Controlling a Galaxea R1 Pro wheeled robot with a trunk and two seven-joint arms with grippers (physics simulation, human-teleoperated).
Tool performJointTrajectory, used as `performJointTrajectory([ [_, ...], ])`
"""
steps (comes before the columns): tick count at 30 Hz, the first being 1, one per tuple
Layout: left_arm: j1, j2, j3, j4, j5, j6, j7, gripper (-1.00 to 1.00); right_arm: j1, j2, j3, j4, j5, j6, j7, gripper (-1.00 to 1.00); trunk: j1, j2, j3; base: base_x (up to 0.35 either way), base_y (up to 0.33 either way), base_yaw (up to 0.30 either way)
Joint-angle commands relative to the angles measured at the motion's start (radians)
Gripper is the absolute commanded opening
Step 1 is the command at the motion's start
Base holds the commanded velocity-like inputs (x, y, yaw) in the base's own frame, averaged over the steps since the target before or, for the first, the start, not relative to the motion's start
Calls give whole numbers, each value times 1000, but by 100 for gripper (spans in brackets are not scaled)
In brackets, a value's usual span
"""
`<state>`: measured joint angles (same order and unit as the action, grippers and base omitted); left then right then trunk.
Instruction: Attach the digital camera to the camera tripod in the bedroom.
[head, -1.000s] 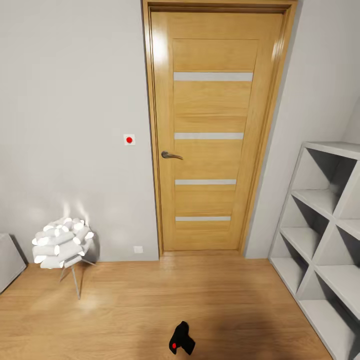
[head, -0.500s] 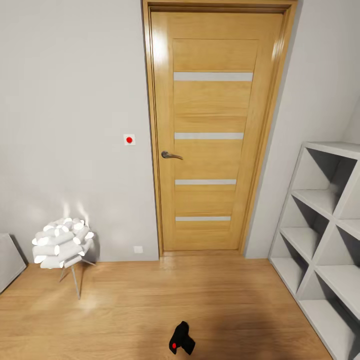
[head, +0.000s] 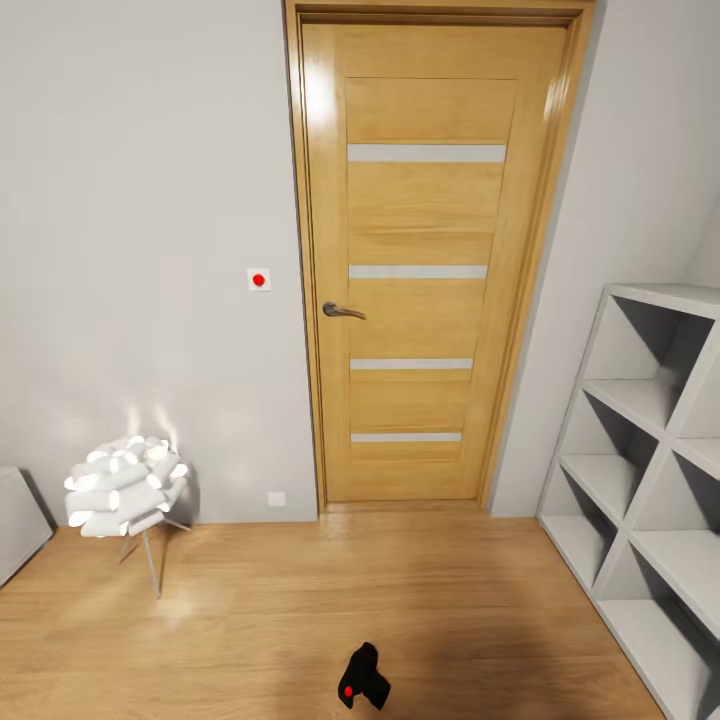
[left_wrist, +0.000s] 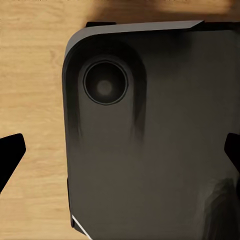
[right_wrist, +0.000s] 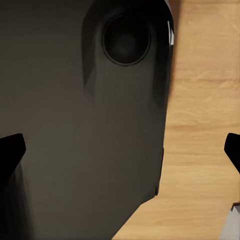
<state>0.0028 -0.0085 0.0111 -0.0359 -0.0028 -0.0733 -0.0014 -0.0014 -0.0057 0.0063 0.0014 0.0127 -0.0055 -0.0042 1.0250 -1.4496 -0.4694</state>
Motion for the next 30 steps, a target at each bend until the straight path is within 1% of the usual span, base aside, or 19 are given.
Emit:
performJointTrajectory([
  [1,0,0,1,-1,0,-2,0,100,0,0,1,0,2,-1,0,100,0,0,-1,0,57,0],
  [7,0,-1,1,-1,0,-2,0,100,0,-1,1,0,3,-1,0,100,0,0,-1,0,208,0],
  [17,0,-1,2,-1,1,-3,0,100,0,-2,0,0,2,-1,0,100,0,0,-1,0,314,0],
  [22,0,-1,2,-1,3,-3,0,100,0,-1,0,0,2,-19,0,100,0,0,-1,0,325,-31],
  [25,0,-1,3,-1,6,-3,0,100,0,0,1,0,3,-53,0,100,0,0,-1,0,326,-148],
  [30,0,-1,3,-1,8,-3,0,100,0,1,2,0,3,-61,0,100,0,0,-1,0,326,-227],
])
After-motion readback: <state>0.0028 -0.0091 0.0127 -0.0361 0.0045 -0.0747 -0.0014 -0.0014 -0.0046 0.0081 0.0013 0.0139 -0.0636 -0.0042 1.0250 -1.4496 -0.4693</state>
